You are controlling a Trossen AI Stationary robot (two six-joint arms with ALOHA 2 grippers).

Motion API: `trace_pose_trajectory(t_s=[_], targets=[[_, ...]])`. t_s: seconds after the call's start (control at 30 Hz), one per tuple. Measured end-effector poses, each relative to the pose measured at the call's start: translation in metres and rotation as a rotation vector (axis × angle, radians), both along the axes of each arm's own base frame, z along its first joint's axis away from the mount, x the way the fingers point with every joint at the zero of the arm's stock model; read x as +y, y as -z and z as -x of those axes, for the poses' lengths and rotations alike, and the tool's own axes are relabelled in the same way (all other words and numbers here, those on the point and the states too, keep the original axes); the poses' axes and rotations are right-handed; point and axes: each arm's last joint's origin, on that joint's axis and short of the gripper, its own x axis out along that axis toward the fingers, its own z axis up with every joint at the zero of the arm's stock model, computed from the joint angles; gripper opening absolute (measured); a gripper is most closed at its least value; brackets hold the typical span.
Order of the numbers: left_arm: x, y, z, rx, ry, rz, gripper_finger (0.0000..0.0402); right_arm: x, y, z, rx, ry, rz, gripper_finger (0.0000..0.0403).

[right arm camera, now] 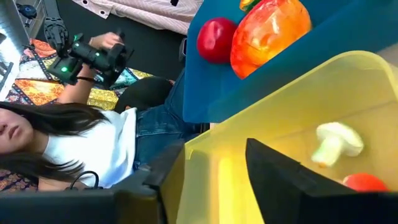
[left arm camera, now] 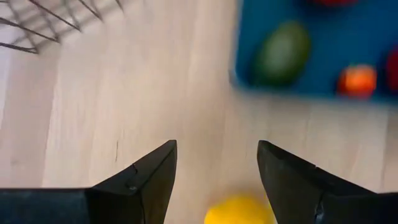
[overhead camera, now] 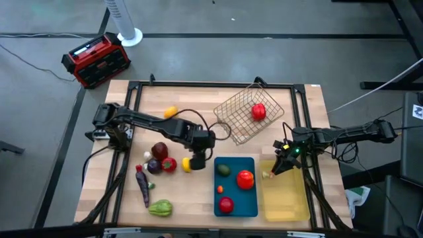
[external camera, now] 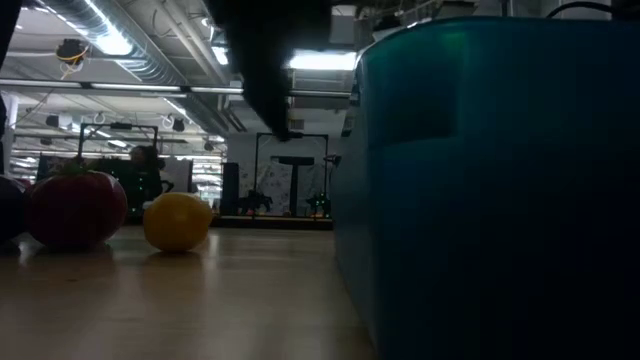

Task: Sort produce into baskets
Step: Put the bottom yellow lemon into the blue bin

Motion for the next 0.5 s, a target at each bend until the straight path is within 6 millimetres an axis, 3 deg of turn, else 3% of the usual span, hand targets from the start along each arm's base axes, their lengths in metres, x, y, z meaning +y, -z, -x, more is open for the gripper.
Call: trace_pose_trajectory(t_s=[0.33,0.5], targets=[[-0.021,0.007,0.023,0.227,0.409,-0.123,0.0219,0.0,0.0,0.0,0.0,0.001,0.0,0.0198],[-0.029,0.007,0.023,0.211,0.447,-0.131,0.0219,0.0,0.0,0.0,0.0,0.003,0.001,0.0198]])
